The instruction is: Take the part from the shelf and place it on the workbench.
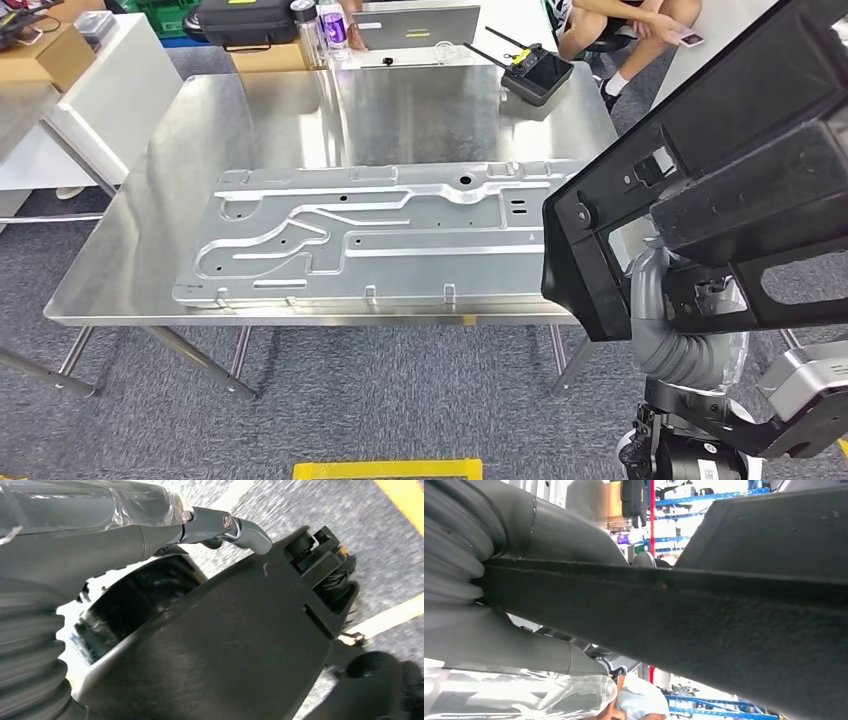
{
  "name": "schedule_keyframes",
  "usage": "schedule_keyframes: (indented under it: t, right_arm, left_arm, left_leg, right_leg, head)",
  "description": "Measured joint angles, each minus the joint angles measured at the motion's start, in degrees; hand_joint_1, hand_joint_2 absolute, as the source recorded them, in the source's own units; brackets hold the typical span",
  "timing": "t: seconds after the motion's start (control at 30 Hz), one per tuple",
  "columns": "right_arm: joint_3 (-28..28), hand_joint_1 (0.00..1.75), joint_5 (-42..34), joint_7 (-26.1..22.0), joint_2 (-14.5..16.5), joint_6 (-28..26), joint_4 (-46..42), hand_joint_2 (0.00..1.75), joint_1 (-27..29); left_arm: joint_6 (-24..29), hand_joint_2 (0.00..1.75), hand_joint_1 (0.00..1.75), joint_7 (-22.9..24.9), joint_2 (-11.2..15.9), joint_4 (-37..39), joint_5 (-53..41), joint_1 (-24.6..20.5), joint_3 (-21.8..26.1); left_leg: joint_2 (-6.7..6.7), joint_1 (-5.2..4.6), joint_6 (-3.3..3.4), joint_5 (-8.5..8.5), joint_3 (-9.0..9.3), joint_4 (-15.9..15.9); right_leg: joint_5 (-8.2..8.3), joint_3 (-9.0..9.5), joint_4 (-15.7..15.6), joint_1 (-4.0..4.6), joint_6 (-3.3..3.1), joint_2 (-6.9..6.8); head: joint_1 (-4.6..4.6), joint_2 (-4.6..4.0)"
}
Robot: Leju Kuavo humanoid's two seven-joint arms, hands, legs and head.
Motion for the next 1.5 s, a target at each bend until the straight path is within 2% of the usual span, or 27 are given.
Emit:
schedule_keyframes:
  t: [0.07,0.13,0.17,0.23,0.3,0.37,0.43,0.47,0.5,0.53,0.6,0.63,0.7,0.77,0.83,0.87,0.97,1.0,1.03,1.07,1.13,1.17,1.2,1.27,1.37,1.43,1.5]
  right_arm:
    - [0.0,1.75,0.0,0.1,0.0,0.0,0.0,1.75,-0.1]
    - [0.0,1.75,0.0,0.2,0.0,0.0,0.2,1.75,-0.1]
    - [0.0,1.75,0.1,0.4,0.0,0.0,0.3,1.75,-0.2]
    - [0.0,1.75,0.1,0.7,0.0,0.0,0.4,1.75,-0.2]
    - [0.1,1.75,0.2,0.8,0.0,0.0,0.5,1.75,-0.4]
    - [0.1,1.75,0.3,0.9,0.0,0.0,0.6,1.75,-0.8]
    - [0.1,1.75,0.4,1.0,-0.1,0.0,0.8,1.75,-1.1]
    - [0.2,1.75,0.4,1.2,-0.1,0.1,1.0,1.75,-1.1]
    - [0.2,1.75,0.4,1.3,-0.1,0.1,1.1,1.75,-1.1]
    - [0.3,1.75,0.4,1.4,-0.1,0.2,1.3,1.75,-1.1]
    - [0.3,1.75,0.5,1.7,-0.1,0.3,1.7,1.75,-1.2]
    - [0.4,1.75,0.5,1.8,-0.1,0.4,1.9,1.75,-1.3]
    - [0.5,1.75,0.5,2.0,-0.1,0.4,2.3,1.75,-1.3]
    - [0.6,1.75,0.6,2.1,-0.1,0.4,2.5,1.75,-1.4]
    - [0.7,1.75,1.0,2.4,-0.1,0.6,2.6,1.75,-1.7]
    - [0.7,1.75,1.4,2.9,-0.1,0.8,2.7,1.75,-1.9]
    - [0.8,1.75,4.6,7.8,-0.5,2.3,3.7,1.75,-3.2]
    - [0.8,1.75,5.8,10.5,-0.8,3.5,4.6,1.75,-4.0]
    - [0.9,1.75,6.7,13.3,-1.1,5.0,5.9,1.75,-5.0]
    - [1.1,1.75,7.3,16.2,-1.4,7.2,7.7,1.75,-6.5]
    - [1.8,1.75,8.0,20.8,-2.1,11.8,11.6,1.75,-9.7]
    - [2.2,1.75,8.4,22.6,-2.4,13.7,13.7,1.75,-11.4]
    - [2.5,1.75,8.9,23.6,-2.7,14.8,15.5,1.75,-12.7]
    - [3.1,1.75,9.4,24.6,-3.1,15.7,18.6,1.75,-14.7]
    - [3.7,1.75,9.8,25.0,-3.6,15.8,21.9,1.75,-16.7]
    - [4.1,1.75,10.1,25.1,-3.9,15.7,23.4,1.75,-17.6]
    - [4.5,1.75,10.6,25.7,-4.2,15.8,24.8,1.75,-17.9]
  left_arm:
    - [0.0,1.75,0.0,0.1,0.0,0.0,0.3,0.1,0.0]
    - [0.0,1.75,0.0,0.2,0.2,0.1,0.4,0.3,0.0]
    - [0.0,1.75,0.0,0.2,0.2,0.1,0.5,0.5,0.0]
    - [0.0,1.75,0.0,0.3,0.2,0.1,0.6,0.5,0.0]
    - [0.0,1.75,0.0,0.3,0.1,0.1,0.6,0.5,0.0]
    - [0.1,1.75,0.0,0.3,0.1,0.1,0.6,0.6,0.0]
    - [0.2,1.75,0.0,0.4,0.0,0.1,0.6,0.7,0.0]
    - [0.3,1.75,0.0,0.4,0.0,0.1,0.6,0.8,0.0]
    - [0.4,1.75,0.0,0.4,-0.1,0.1,0.6,0.9,0.0]
    - [0.5,1.75,0.0,0.5,-0.1,0.1,0.6,1.0,0.0]
    - [0.7,1.75,0.0,0.7,-0.2,0.1,0.6,1.1,-0.1]
    - [0.7,1.75,0.0,0.9,-0.2,0.1,0.6,1.1,-0.1]
    - [0.8,1.75,0.0,1.0,-0.2,0.1,0.6,1.2,-0.1]
    - [0.8,1.75,0.0,1.0,-0.2,0.1,0.6,1.1,-0.1]
    - [0.8,1.75,0.0,1.0,-0.2,0.1,0.6,1.0,-0.1]
    - [0.8,1.75,0.0,1.0,-0.2,0.1,0.6,0.9,-0.1]
    - [0.6,1.75,0.0,1.0,-0.2,0.1,0.4,0.3,0.0]
    - [0.4,1.75,0.0,1.1,-0.2,0.1,0.3,0.1,0.0]
    - [0.2,1.75,0.0,1.2,-0.3,0.1,0.2,-0.2,-0.1]
    - [0.0,1.75,0.0,1.4,-0.3,0.1,0.0,-0.3,-0.1]
    - [-0.5,1.75,0.0,1.9,-0.3,0.1,-0.5,-0.4,-0.3]
    - [-0.7,1.75,0.0,2.2,-0.3,0.1,-0.7,-0.5,-0.5]
    - [-0.8,1.75,0.0,2.4,-0.3,0.1,-0.8,-0.6,-0.7]
    - [-1.0,1.75,0.0,2.6,-0.3,0.1,-0.9,-0.7,-1.0]
    - [-1.2,1.75,0.0,2.7,-0.3,0.1,-0.9,-0.7,-1.4]
    - [-1.3,1.75,0.0,2.8,-0.4,0.1,-0.9,-0.7,-1.4]
    - [-1.3,1.75,0.0,2.8,-0.4,0.1,-1.0,-0.6,-1.5]
  left_leg:
    - [0.02,-0.51,1.4,5.7,1.53,-6.9]
    - [0.15,-1.35,3.29,9.56,3.18,-13.2]
    - [0.2,-1.8,4.11,10.25,3.62,-14.9]
    - [0.25,-2.23,4.9,9.86,4.48,-17.0]
    - [0.09,-1.73,4.97,9.63,6.5,-19.5]
    - [-0.12,-1.1,4.74,9.65,8.56,-21.1]
    - [-0.16,-0.94,4.58,9.14,9.55,-21.5]
    - [-0.17,-0.88,4.45,8.74,9.95,-21.5]
    - [-0.19,-0.82,4.28,8.24,10.52,-21.5]
    - [-0.22,-0.71,4.08,7.67,11.27,-21.5]
    - [-0.26,-0.47,3.5,6.29,12.96,-21.4]
    - [-0.27,-0.42,3.13,5.62,13.6,-21.3]
    - [-0.22,-0.56,2.38,4.45,13.85,-20.9]
    - [-0.12,-0.66,1.94,3.85,13.86,-20.5]
    - [0.0,-0.5,1.52,3.62,12.81,-18.0]
    - [0.06,-0.36,1.19,3.2,11.23,-15.2]
    - [0.14,0.04,0.24,-0.9,3.02,-2.4]
    - [0.14,0.08,0.15,-1.81,0.9,0.1]
    - [0.14,0.07,0.21,-1.51,-0.05,0.5]
    - [0.14,0.02,0.46,0.53,0.1,-1.8]
    - [0.23,-0.27,1.4,6.58,2.18,-9.8]
    - [0.32,-0.55,2.0,8.73,3.08,-13.7]
    - [0.38,-0.85,2.45,9.65,3.63,-16.1]
    - [0.36,-1.23,3.01,9.77,3.83,-18.1]
    - [0.06,-0.76,3.62,10.3,5.72,-19.3]
    - [-0.03,-0.58,4.05,10.05,6.85,-19.6]
    - [-0.12,-0.65,4.26,9.47,7.39,-19.5]
  right_leg:
    - [-0.99,1.53,-0.1,0.39,-0.06,0.17]
    - [-1.55,2.4,-0.5,0.4,0.1,0.22]
    - [-1.64,2.54,-0.8,0.25,0.34,0.18]
    - [-1.22,2.6,-1.1,0.07,1.02,0.02]
    - [-1.26,3.04,-0.9,0.21,1.52,-0.16]
    - [-2.95,1.63,2.4,0.31,1.96,-0.17]
    - [-5.46,-2.99,9.7,0.22,2.48,-0.13]
    - [-6.09,-5.39,12.7,0.12,2.74,-0.13]
    - [-5.53,-6.98,13.8,-0.01,2.99,-0.15]
    - [-3.79,-7.53,12.9,-0.15,3.22,-0.16]
    - [2.03,-5.99,6.0,-0.46,3.63,-0.26]
    - [3.73,-5.07,2.4,-0.49,3.67,-0.34]
    - [4.99,-4.32,-1.0,-0.4,2.97,-0.54]
    - [4.4,-4.39,-0.8,-0.27,1.78,-0.57]
    - [3.91,-3.95,-0.8,-0.37,1.04,-0.43]
    - [3.68,-3.66,-0.8,-0.44,0.78,-0.39]
    - [2.68,-2.76,-0.9,-0.46,0.37,-0.4]
    - [2.29,-2.28,-0.9,-0.44,0.36,-0.35]
    - [1.93,-1.74,-0.9,-0.4,0.36,-0.27]
    - [1.51,-1.04,-0.9,-0.33,0.4,-0.13]
    - [0.8,0.18,-1.1,-0.19,0.53,0.09]
    - [0.57,0.63,-1.2,-0.13,0.69,0.13]
    - [0.43,0.76,-1.5,-0.14,0.93,0.07]
    - [0.65,0.94,-1.5,-0.11,1.71,-0.21]
    - [-0.2,1.11,0.2,-0.13,2.56,-0.44]
    - [-2.65,-1.56,5.7,-0.2,2.84,-0.33]
    - [-5.16,-6.38,12.8,-0.22,3.19,-0.26]
  head:
    - [-0.01,0.01]
    - [0.14,0.0]
    - [0.18,0.0]
    - [0.17,0.0]
    - [0.17,-0.01]
    - [0.27,-0.01]
    - [0.35,-0.02]
    - [0.36,-0.01]
    - [0.37,-0.01]
    - [0.37,-0.01]
    - [0.38,-0.01]
    - [0.4,-0.02]
    - [0.49,-0.02]
    - [0.52,-0.01]
    - [0.45,0.0]
    - [0.41,0.0]
    - [0.32,0.0]
    - [0.31,0.0]
    - [0.3,0.0]
    - [0.3,0.0]
    - [0.31,0.0]
    - [0.32,-0.01]
    - [0.32,-0.01]
    - [0.3,-0.02]
    - [0.39,-0.02]
    - [0.52,-0.02]
    - [0.54,-0.02]
